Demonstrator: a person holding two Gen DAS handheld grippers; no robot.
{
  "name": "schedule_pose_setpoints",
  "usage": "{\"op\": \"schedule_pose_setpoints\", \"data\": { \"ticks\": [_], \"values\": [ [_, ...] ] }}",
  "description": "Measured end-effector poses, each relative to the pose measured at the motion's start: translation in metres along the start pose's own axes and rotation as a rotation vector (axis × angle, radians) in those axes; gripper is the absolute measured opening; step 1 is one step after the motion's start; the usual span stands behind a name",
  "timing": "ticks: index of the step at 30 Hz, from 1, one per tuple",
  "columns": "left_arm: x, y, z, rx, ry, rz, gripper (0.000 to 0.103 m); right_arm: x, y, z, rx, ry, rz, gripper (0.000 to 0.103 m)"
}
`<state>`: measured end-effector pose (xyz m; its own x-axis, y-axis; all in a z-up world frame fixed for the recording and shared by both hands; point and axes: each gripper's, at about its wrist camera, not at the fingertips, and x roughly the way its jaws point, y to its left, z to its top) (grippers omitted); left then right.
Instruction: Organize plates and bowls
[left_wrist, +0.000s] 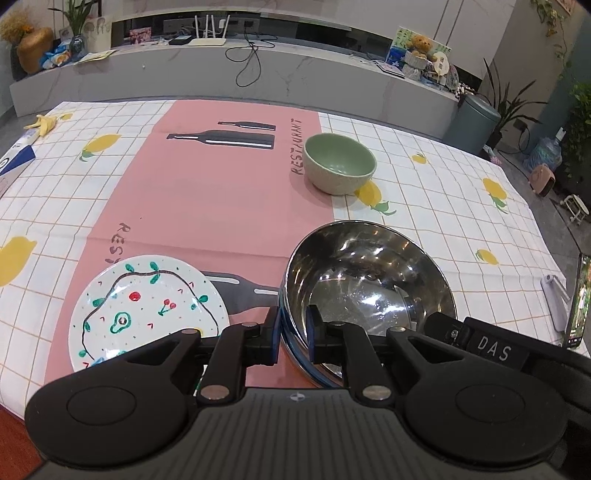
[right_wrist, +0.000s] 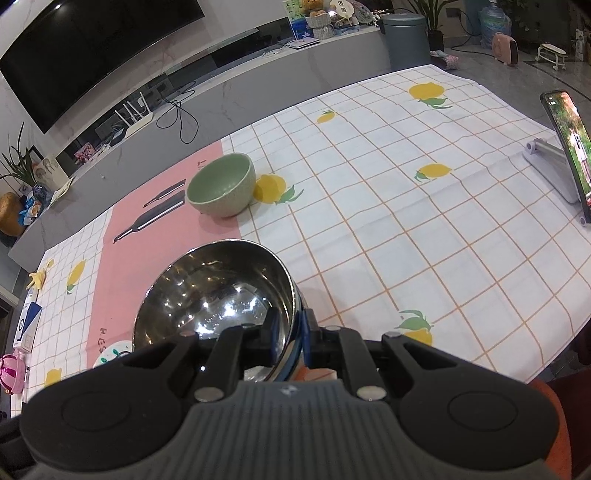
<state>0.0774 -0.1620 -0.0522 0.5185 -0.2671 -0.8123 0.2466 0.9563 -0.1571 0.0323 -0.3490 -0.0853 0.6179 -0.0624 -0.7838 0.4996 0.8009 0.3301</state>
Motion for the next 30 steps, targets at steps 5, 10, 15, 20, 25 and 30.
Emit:
{"op": "schedule_pose_setpoints", "data": {
  "ticks": [5, 10, 15, 20, 25, 30],
  "values": [
    [-0.004, 0.005, 0.004, -0.008, -0.018, -0.007, 0.024, -0.002, -0.002, 0.002, 0.018, -0.006, 0.012, 0.021],
    [-0.011, 0.013, 0.011, -0.03, -0.047, -0.04, 0.036, -0.005, -0.004, 0.004, 0.028, -0.018, 0.025, 0.039],
    [-0.016, 0.018, 0.02, -0.011, -0.082, -0.044, 0.036, -0.007, -0.004, 0.007, 0.03, -0.027, 0.027, 0.042],
    [-0.02, 0.023, 0.038, 0.01, -0.118, -0.047, 0.037, -0.006, -0.005, 0.017, 0.03, -0.038, 0.021, 0.051],
    [-0.017, 0.027, 0.062, 0.027, -0.134, -0.088, 0.042, -0.003, 0.003, 0.033, -0.004, -0.042, 0.036, 0.054],
    [-0.005, 0.029, 0.084, 0.066, -0.122, -0.144, 0.043, 0.006, 0.013, 0.055, -0.06, -0.039, 0.051, 0.055]
  ]
}}
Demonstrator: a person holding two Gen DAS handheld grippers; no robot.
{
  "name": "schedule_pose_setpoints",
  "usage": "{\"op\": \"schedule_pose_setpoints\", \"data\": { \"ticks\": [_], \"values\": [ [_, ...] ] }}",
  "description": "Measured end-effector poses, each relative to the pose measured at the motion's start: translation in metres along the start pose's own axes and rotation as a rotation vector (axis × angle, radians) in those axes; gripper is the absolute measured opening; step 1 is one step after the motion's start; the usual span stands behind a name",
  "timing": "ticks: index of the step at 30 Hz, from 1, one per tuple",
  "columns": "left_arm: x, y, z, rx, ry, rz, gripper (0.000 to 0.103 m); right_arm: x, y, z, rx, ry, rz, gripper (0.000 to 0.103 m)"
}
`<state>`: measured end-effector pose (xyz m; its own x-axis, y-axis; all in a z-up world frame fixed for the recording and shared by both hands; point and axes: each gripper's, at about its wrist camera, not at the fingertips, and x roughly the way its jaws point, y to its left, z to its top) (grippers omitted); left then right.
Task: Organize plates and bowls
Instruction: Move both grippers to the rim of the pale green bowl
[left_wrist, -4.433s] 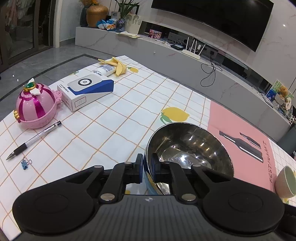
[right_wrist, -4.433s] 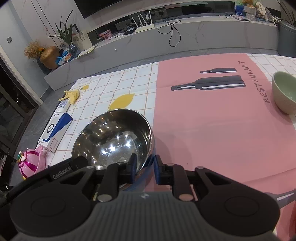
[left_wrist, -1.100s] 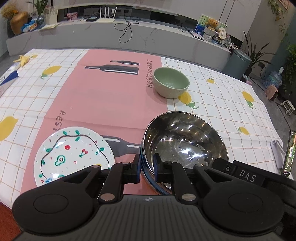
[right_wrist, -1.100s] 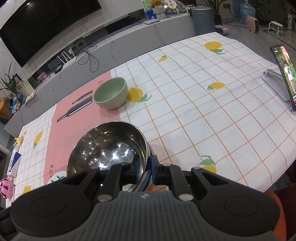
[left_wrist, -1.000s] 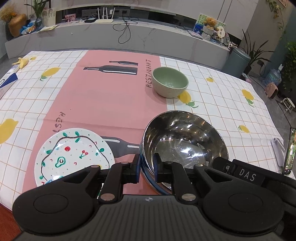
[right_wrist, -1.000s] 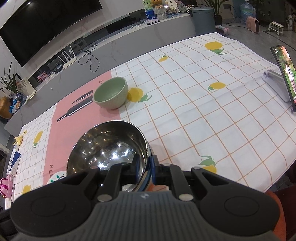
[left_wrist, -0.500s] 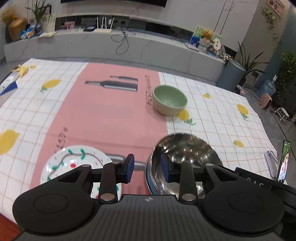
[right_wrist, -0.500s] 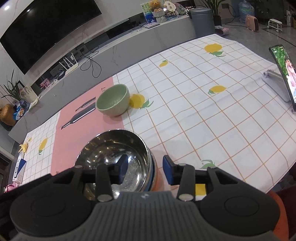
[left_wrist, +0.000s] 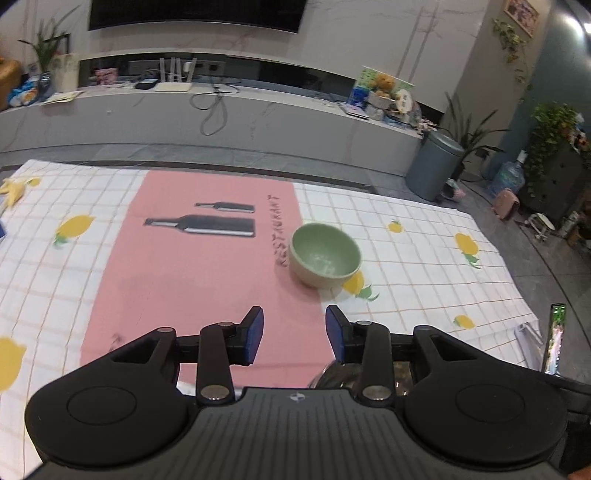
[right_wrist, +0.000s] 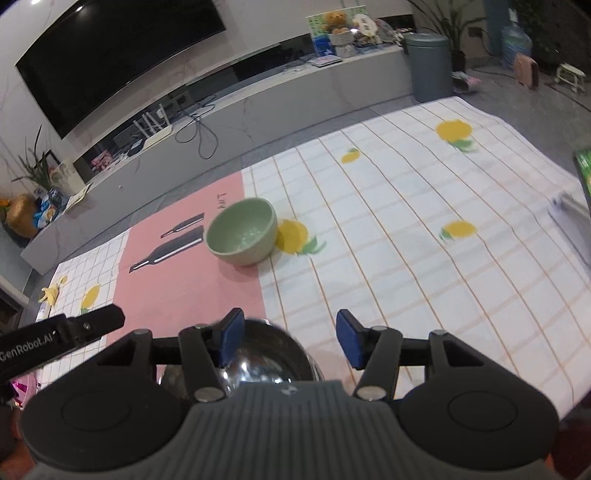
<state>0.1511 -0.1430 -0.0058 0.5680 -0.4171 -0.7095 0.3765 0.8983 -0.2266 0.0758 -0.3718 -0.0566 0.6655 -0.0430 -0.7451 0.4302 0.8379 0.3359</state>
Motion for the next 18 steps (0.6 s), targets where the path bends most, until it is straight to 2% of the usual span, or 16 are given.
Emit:
{"op": "schedule_pose_setpoints", "data": {
  "ticks": [11, 18],
  "values": [
    [0.048, 0.014, 0.035, 0.061, 0.058, -0.061, 0.043, 0.044, 0.012, 0.04, -0.063, 0.063, 0.01, 0.055],
    [0.079, 0.025, 0.049, 0.023, 0.079, -0.115, 0.043, 0.079, 0.011, 0.061, -0.028, 0.14, 0.071, 0.054]
  ]
}}
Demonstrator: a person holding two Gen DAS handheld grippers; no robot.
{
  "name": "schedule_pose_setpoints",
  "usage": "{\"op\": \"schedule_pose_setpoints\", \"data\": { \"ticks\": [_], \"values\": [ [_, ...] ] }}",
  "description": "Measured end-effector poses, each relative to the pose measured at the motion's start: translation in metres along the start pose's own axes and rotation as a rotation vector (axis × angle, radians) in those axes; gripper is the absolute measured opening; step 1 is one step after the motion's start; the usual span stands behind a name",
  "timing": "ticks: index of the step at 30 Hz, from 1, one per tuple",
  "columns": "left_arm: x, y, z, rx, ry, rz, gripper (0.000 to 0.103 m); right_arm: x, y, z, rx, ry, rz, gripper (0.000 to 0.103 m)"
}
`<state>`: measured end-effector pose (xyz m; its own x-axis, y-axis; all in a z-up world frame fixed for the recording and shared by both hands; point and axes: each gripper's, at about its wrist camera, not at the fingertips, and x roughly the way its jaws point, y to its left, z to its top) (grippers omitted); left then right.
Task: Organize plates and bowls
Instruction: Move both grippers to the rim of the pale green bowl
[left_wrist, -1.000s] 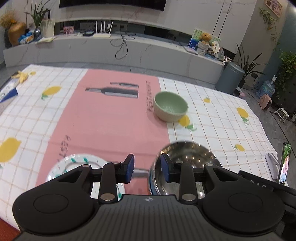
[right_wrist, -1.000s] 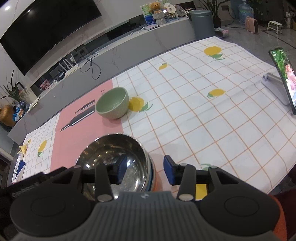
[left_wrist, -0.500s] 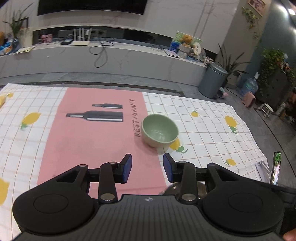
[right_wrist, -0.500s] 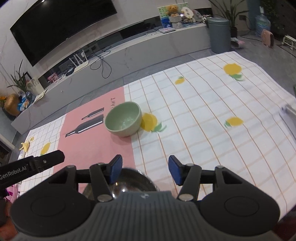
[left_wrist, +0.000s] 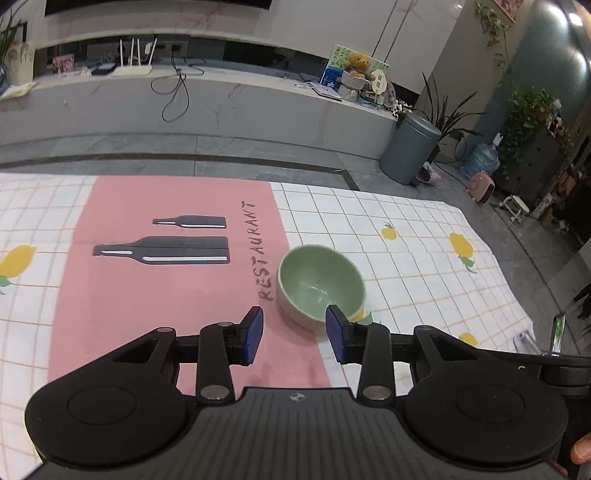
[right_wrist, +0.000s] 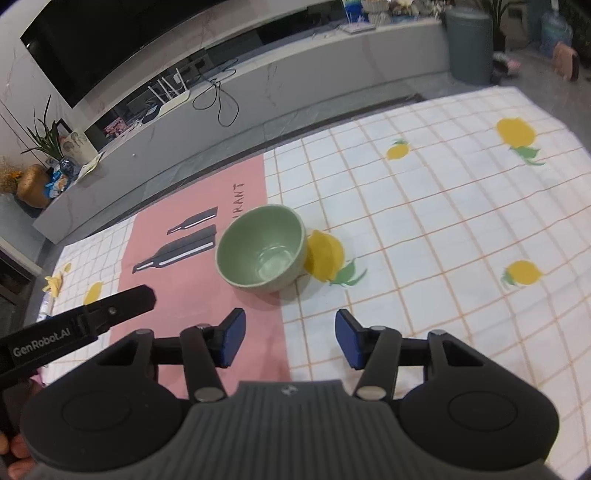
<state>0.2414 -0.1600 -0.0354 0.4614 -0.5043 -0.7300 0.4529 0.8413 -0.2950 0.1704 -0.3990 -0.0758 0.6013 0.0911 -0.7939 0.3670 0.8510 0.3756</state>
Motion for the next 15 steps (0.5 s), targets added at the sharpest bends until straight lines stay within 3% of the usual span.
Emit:
{"op": "schedule_pose_setpoints", "data": {
  "ticks": [6, 10, 15],
  "values": [
    [0.03, 0.014, 0.009, -0.05, 0.014, -0.021, 0.043, 0.029, -0.009, 0.018, 0.048, 0.048, 0.029, 0.051],
    [0.052, 0.023, 0.011, -0.08, 0.03, 0.016, 0.043, 0.047, -0.012, 0.027, 0.069, 0.066, 0.047, 0.05],
    [0.07, 0.028, 0.015, -0.152, 0.046, -0.025, 0.043, 0.067, -0.007, 0.038, 0.072, 0.065, 0.042, 0.047]
  ]
}}
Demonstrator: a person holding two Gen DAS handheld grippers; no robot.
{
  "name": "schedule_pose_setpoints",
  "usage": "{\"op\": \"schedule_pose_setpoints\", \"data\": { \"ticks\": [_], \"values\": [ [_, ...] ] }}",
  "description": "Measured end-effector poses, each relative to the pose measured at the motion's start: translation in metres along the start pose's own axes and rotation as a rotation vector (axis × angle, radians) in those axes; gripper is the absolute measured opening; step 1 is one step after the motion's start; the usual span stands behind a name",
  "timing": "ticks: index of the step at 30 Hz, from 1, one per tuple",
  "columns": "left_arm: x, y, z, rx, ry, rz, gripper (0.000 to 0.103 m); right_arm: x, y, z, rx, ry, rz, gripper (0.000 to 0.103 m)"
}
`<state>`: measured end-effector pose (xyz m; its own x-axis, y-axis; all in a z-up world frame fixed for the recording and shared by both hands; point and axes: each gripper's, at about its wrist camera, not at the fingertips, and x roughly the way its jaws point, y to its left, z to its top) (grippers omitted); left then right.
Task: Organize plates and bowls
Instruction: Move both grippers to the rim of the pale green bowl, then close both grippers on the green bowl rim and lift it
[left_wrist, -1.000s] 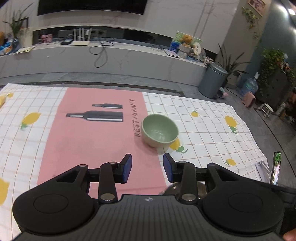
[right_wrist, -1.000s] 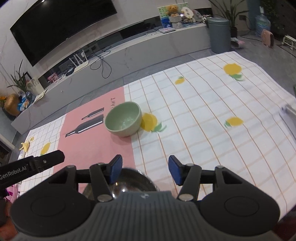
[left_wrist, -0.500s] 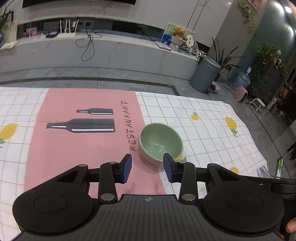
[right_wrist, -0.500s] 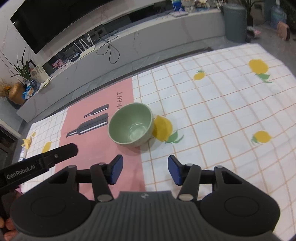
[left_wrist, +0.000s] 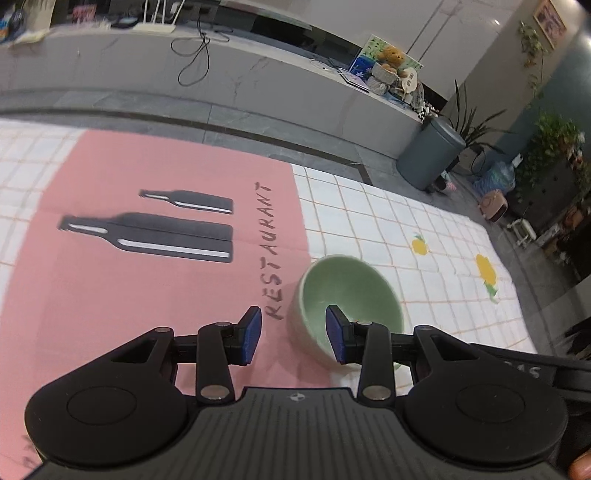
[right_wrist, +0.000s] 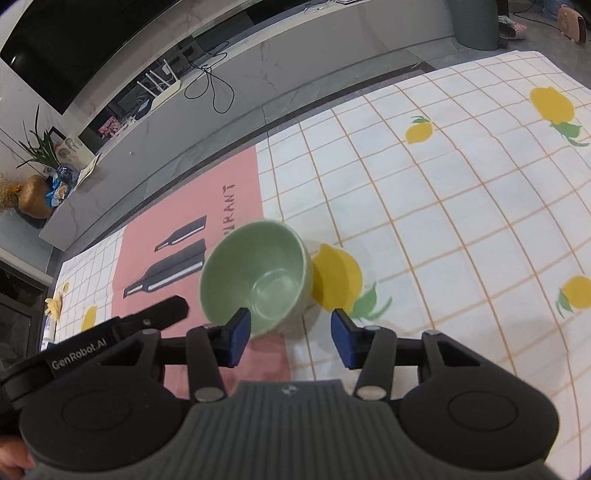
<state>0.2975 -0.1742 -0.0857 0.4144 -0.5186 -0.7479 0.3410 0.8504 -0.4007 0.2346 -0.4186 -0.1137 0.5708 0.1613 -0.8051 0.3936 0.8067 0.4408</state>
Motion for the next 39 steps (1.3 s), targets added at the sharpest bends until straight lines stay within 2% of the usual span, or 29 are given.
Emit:
{"op": "schedule_pose_setpoints", "data": {
  "ticks": [1, 6, 8, 13, 15, 17, 20, 27, 32, 36, 39],
  "values": [
    [0.003, 0.0, 0.001, -0.012, 0.002, -0.01, 0.043, 0.003, 0.001, 0.002, 0.001, -0.001, -0.004, 0.041],
    [0.019, -0.011, 0.005, -0.013, 0.019, -0.004, 0.043, 0.015, 0.004, 0.009, 0.007, -0.004, -0.021, 0.035],
    [0.025, -0.016, 0.005, -0.007, 0.029, -0.001, 0.043, 0.019, 0.005, 0.01, 0.001, -0.003, -0.029, 0.026],
    [0.037, -0.019, 0.005, -0.03, 0.051, 0.059, 0.035, 0.031, 0.002, 0.012, 0.007, 0.014, -0.062, 0.014],
    [0.04, -0.02, 0.005, -0.04, 0.058, 0.079, 0.028, 0.034, 0.001, 0.011, 0.014, 0.017, -0.064, 0.014],
    [0.045, -0.02, 0.006, -0.043, 0.075, 0.113, 0.017, 0.035, 0.0, 0.011, 0.026, 0.015, -0.061, 0.014],
    [0.048, -0.018, 0.004, -0.076, 0.091, 0.139, 0.011, 0.035, -0.002, 0.011, 0.053, 0.014, -0.056, 0.013],
    [0.035, -0.022, -0.001, -0.074, 0.089, 0.151, 0.009, 0.027, 0.0, 0.005, 0.073, 0.034, -0.071, 0.013],
    [0.011, -0.028, -0.006, -0.066, 0.073, 0.158, 0.009, 0.009, 0.008, -0.005, 0.058, 0.024, -0.068, 0.012],
    [-0.009, -0.034, -0.013, -0.06, 0.09, 0.194, 0.009, -0.009, 0.018, -0.014, 0.036, 0.023, -0.053, 0.012],
    [-0.028, -0.034, -0.019, -0.078, 0.075, 0.181, 0.009, -0.025, 0.023, -0.023, 0.024, 0.021, -0.041, 0.012]
  ]
}}
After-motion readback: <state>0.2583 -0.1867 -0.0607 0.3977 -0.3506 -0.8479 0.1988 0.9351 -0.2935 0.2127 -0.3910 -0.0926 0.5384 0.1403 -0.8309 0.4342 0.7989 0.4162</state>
